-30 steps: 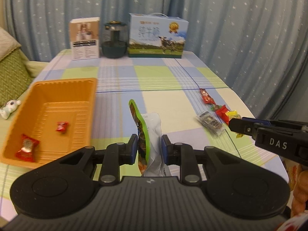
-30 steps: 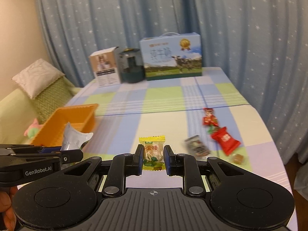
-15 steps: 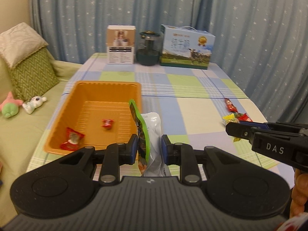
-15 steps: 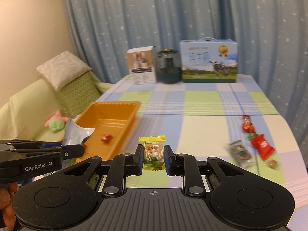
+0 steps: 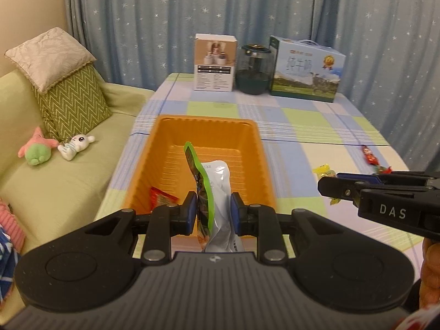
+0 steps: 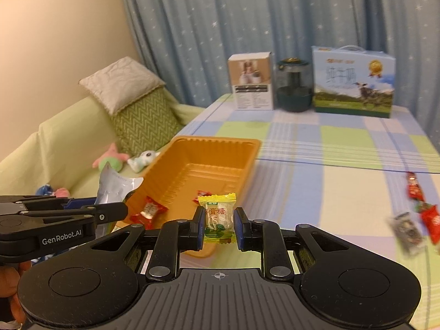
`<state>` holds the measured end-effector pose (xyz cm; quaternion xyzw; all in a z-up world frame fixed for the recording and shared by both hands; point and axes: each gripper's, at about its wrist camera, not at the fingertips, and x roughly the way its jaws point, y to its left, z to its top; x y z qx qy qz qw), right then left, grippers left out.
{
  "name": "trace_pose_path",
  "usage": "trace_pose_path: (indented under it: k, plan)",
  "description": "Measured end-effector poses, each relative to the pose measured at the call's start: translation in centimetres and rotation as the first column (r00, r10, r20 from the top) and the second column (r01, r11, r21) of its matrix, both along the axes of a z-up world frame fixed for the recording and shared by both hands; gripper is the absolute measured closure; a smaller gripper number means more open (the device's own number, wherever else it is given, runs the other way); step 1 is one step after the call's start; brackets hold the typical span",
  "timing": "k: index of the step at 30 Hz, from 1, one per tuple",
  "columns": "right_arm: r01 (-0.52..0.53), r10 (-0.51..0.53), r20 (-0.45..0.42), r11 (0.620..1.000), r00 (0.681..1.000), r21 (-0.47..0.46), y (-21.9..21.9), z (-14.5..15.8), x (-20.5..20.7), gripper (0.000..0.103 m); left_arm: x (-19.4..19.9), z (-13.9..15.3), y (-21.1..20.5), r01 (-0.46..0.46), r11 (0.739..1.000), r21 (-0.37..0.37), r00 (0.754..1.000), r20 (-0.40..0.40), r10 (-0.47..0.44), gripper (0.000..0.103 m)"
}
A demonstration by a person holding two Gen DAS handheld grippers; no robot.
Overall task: Organize snacks
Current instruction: 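Carry the pouch and yellow candy to the orange tray and release both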
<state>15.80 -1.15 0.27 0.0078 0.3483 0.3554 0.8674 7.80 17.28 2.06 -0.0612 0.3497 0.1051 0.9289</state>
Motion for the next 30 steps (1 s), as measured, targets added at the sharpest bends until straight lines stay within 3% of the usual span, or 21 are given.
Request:
trace_pose_path:
  k: [11, 21, 30]
  plan:
    - [-0.029, 0.029, -0.048, 1.0, 0.998, -0.005, 5.3, -3.0, 4.6, 0.081, 4.9, -2.8, 4.0, 0.033, 0.999, 0.022, 0.998, -0.049, -0.032, 0.08]
    - [-0.024, 0.023, -0.073, 1.0, 0.997, -0.008, 6.7, -4.9, 7.1, 0.081, 8.1, -6.0, 5.6, 0.051, 0.999, 0.015, 0.995, -0.092, -0.05, 0.08]
    - [-0.027, 0.027, -0.095, 1.0, 0.995, -0.003, 7.0, -5.6, 7.2, 0.081, 7.7, -5.5, 6.7, 0.024, 1.0, 0.001, 0.997, -0.075, -0.024, 0.077]
